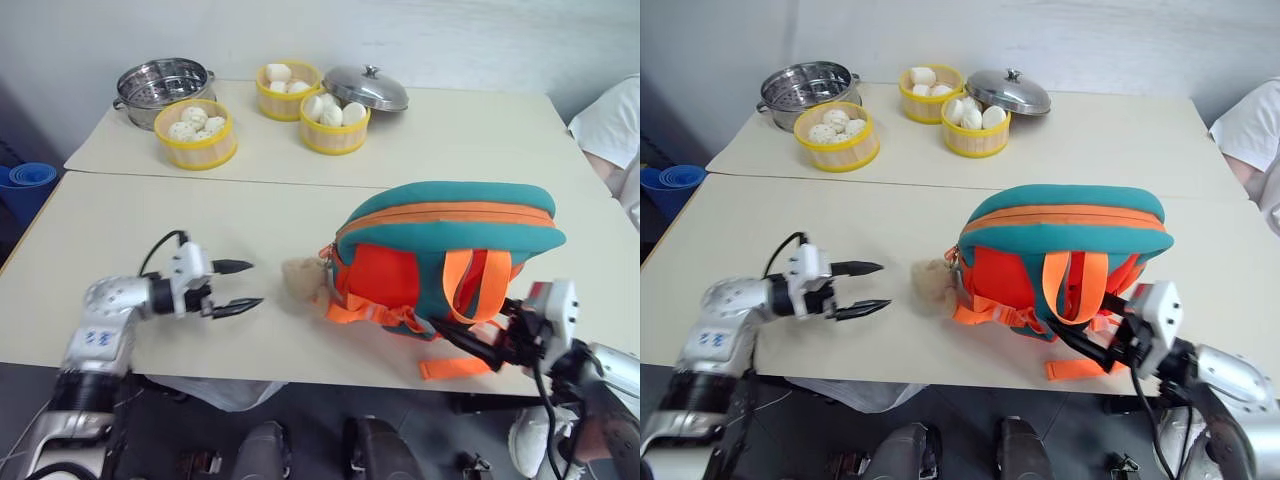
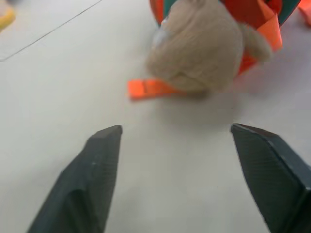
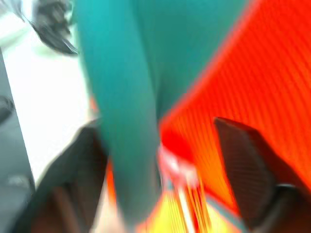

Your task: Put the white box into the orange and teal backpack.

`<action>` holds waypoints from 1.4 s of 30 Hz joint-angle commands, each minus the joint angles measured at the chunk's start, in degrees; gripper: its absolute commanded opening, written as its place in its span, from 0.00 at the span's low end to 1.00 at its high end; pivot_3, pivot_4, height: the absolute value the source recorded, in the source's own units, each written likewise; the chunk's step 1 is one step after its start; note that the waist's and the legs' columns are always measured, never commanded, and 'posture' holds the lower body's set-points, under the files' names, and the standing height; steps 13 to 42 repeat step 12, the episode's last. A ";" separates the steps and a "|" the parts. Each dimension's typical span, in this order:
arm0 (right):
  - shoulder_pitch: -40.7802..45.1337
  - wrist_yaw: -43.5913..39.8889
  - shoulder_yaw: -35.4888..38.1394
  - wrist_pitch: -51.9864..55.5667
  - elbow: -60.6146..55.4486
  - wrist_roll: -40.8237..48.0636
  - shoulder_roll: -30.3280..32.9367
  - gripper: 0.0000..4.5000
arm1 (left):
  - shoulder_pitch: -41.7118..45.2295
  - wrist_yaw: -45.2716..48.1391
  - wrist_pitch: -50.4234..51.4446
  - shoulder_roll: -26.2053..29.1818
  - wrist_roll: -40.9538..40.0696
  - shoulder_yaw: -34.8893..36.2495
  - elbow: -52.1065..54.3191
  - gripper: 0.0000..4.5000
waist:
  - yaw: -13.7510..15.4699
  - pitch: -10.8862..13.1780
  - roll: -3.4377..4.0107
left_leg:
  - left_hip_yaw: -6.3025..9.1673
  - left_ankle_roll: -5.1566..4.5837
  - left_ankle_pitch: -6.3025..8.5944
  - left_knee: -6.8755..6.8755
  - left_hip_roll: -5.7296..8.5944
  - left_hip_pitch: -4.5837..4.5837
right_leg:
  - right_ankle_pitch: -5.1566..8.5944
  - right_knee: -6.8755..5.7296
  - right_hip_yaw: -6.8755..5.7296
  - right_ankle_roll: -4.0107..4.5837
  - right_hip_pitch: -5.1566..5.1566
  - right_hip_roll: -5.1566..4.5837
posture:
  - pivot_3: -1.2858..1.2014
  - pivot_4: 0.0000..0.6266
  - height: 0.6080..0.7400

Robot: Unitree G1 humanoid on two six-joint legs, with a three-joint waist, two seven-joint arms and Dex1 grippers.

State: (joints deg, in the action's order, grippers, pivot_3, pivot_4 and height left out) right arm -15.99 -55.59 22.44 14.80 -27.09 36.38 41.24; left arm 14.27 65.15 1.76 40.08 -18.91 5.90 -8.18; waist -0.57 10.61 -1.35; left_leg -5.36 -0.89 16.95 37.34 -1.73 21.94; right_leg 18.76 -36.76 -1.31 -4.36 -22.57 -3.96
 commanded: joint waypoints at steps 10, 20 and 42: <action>4.17 -12.14 8.80 -30.60 39.18 -14.64 6.44 0.99 | -21.20 -5.55 -6.33 3.42 3.79 5.20 11.78 1.00 | 0.26 -0.01 0.20 | -0.07 0.22 0.23 -0.46 0.03 -0.73 | 0.07 0.68 -0.08 0.16 0.68 -0.21 | 0.52 0.24 1.00; 6.51 -11.15 7.51 -31.55 41.01 -15.45 5.82 0.99 | -20.88 -6.11 -5.12 3.52 3.36 5.07 12.16 1.00 | 0.23 -0.01 0.23 | -0.07 0.11 0.12 -0.55 0.02 -0.72 | 0.09 0.66 -0.11 0.20 0.63 -0.21 | 0.52 0.24 1.00; 6.51 -11.15 7.51 -31.55 41.01 -15.45 5.82 0.99 | -20.88 -6.11 -5.12 3.52 3.36 5.07 12.16 1.00 | 0.23 -0.01 0.23 | -0.07 0.11 0.12 -0.55 0.02 -0.72 | 0.09 0.66 -0.11 0.20 0.63 -0.21 | 0.52 0.24 1.00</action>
